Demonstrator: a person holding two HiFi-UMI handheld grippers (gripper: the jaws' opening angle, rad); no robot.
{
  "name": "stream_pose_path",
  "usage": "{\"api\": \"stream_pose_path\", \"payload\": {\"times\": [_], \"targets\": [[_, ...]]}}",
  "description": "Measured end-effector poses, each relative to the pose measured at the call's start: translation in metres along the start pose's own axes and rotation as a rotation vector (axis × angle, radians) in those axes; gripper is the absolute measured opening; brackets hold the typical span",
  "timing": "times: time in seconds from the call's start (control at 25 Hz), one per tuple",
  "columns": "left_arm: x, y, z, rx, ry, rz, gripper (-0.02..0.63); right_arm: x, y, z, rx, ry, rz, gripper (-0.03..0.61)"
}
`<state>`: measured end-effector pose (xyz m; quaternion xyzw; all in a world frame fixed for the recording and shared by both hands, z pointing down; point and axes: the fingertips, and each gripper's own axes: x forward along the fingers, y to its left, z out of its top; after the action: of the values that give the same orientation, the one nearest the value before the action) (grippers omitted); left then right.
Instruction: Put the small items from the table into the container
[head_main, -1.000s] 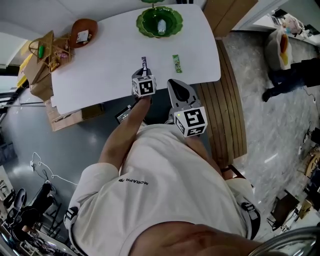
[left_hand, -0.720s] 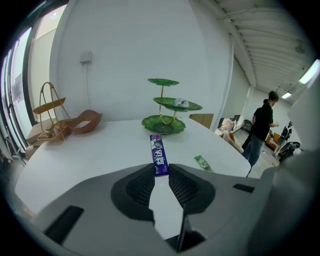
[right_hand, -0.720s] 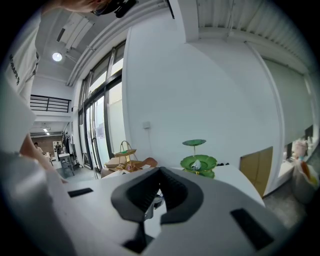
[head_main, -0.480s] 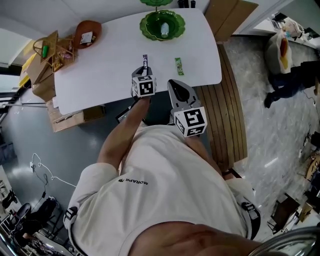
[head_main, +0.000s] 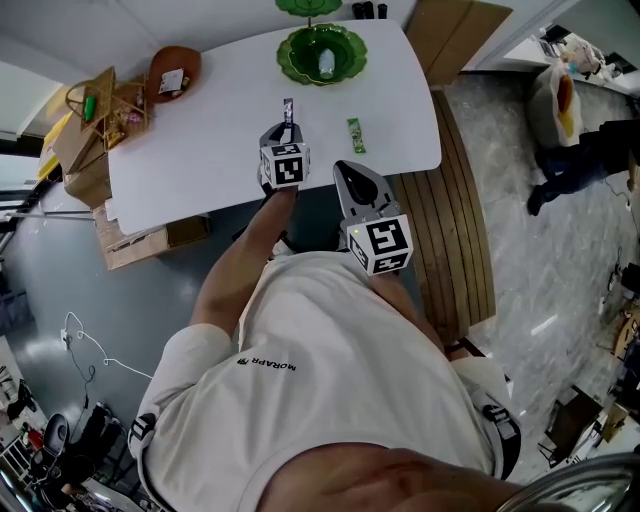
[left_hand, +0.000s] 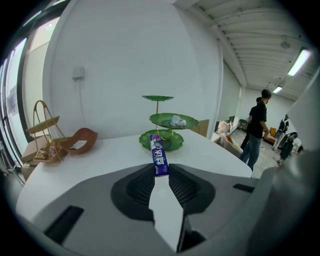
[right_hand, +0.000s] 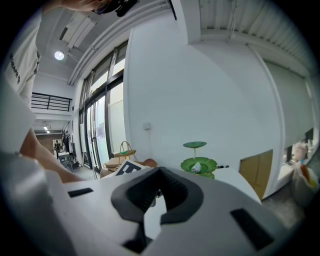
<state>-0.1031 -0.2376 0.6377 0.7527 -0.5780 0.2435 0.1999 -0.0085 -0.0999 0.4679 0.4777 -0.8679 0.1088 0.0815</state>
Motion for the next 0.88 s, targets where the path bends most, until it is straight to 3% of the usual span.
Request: {"api": "stream_pose_path", "payload": {"times": [0.88], "targets": [[0.02, -0.015, 0.068, 0.092, -0.068, -0.048, 0.089, -0.004, -0.014, 0.001, 0.006, -0.009, -0.02, 0.005]]}}
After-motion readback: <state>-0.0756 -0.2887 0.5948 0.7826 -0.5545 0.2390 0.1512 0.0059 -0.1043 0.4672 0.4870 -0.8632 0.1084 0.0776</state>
